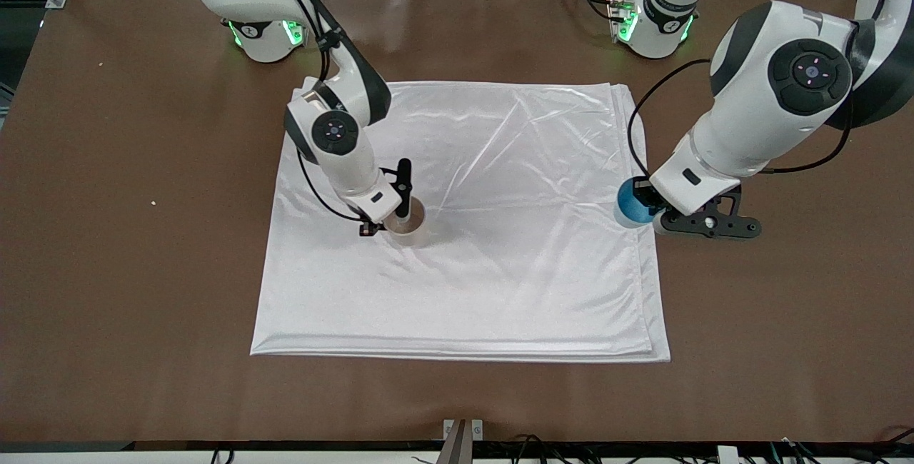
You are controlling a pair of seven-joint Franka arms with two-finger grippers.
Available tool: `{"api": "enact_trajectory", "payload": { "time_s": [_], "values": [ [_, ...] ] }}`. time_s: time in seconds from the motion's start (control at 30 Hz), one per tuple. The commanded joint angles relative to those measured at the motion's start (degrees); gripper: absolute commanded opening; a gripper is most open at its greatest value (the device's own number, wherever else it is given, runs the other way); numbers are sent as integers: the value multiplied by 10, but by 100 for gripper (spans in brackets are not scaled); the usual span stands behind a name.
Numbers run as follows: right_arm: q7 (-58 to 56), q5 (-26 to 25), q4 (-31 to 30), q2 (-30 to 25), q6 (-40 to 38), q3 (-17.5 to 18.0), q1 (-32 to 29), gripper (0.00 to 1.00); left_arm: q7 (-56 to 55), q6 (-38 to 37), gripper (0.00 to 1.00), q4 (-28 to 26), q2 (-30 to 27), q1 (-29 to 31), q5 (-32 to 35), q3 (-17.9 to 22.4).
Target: Place blue cup into white mug on cloth
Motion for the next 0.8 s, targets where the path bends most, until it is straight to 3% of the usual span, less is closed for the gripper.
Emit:
{"api": "enact_trajectory", "payload": {
  "time_s": [0.0,0.27,0.57,0.7,0.77],
  "values": [
    [22,-24,52,53,1,-5,6,0,-13,-2,0,4,3,0,23,-2],
    [22,-20,69,73,5,-4,20,5,-29,-2,0,5,4,-9,15,-6],
    [22,-19,69,75,11,-4,40,13,-121,0,0,7,21,-68,4,-6],
    [22,-19,69,74,7,-4,40,37,-152,4,0,8,29,-86,3,-6],
    [22,-19,69,73,7,-4,40,57,-159,8,0,8,33,-93,3,-6]
  ]
}}
